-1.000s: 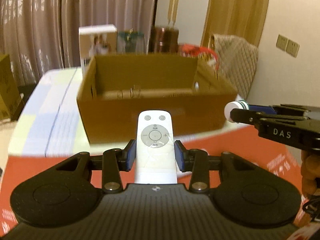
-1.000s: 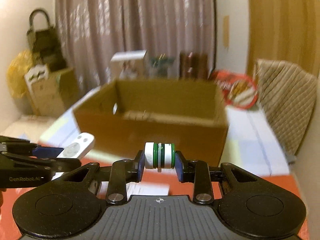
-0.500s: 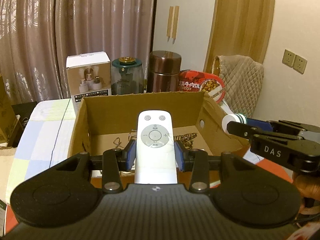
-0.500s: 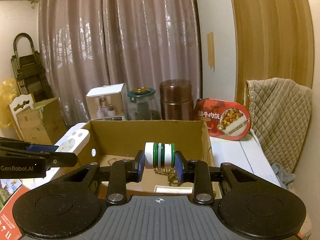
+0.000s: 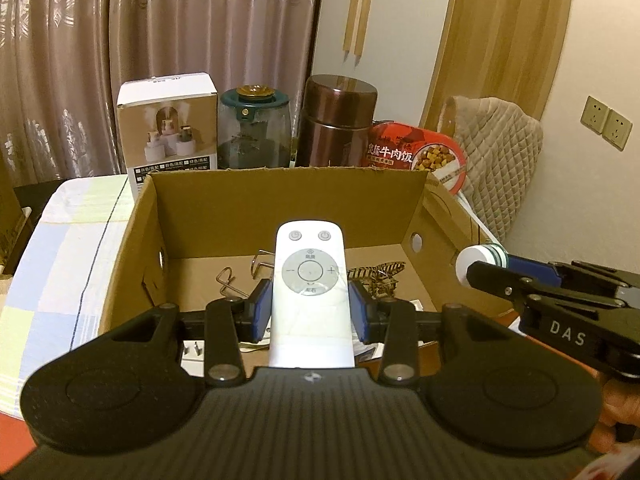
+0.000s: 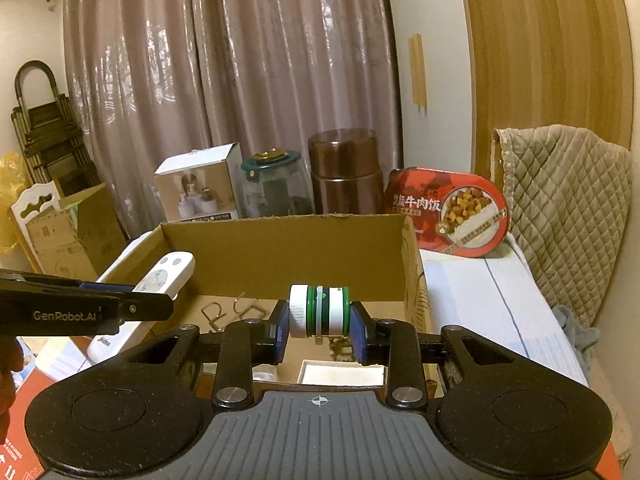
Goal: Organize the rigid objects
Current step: 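Lower the held remote and spool over the box opening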
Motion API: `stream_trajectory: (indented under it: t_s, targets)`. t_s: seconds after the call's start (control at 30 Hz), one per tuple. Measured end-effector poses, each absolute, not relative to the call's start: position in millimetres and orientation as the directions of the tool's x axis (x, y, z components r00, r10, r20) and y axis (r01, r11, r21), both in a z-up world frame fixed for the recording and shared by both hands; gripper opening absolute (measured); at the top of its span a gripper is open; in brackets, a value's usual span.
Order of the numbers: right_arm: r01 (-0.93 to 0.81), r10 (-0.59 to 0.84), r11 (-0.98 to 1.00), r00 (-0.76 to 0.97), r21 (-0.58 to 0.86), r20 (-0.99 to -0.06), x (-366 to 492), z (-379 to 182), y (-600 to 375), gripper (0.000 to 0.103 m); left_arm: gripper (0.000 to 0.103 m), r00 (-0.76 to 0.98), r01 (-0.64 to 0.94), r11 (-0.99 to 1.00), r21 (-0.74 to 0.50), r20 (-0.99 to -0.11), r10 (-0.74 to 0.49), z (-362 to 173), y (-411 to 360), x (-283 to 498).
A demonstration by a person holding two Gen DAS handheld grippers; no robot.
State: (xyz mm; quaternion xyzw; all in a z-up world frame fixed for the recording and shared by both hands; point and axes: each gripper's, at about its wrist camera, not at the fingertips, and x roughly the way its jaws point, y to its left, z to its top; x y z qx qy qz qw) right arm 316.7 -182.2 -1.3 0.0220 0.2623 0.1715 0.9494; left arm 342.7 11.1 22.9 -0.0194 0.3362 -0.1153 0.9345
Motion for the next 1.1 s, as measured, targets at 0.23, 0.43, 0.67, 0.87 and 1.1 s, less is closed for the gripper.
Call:
stream_trajectory:
  t_s: [0.23,0.43,0.67,0.87,1.1]
  targets:
    - [-0.316,0.339,0.939,0.798,0.133,-0.499,320,-3,-182,0.028,0.035,0.740,0.201,0.972,-0.118,-0.632,-0.230,20,7,355]
    - [-0.310,0.334,0.941,0.796,0.133,-0.505,327,-7,-185,0.028,0.035,0.742,0.201,0.974,-0.103,-0.633,-0.220,18,5,362]
    - [-0.311,0.333,0.941,0.791,0.131,-0.513,327,-10,-184,0.028,0.035,0.741,0.204,0.973,-0.108,-0.633,-0.226,17,3,370]
    - [-0.310,0.333,0.941,0.791,0.132,-0.513,327,-10,-184,0.028,0.041,0.758,0.205,0.972,-0.115,-0.609,-0.232,18,2,369]
    - [-0.314,0.334,0.941,0.789,0.129,-0.516,327,-12,-183,0.028,0.041,0.769,0.187,0.975,-0.119,-0.600,-0.220,23,11,358]
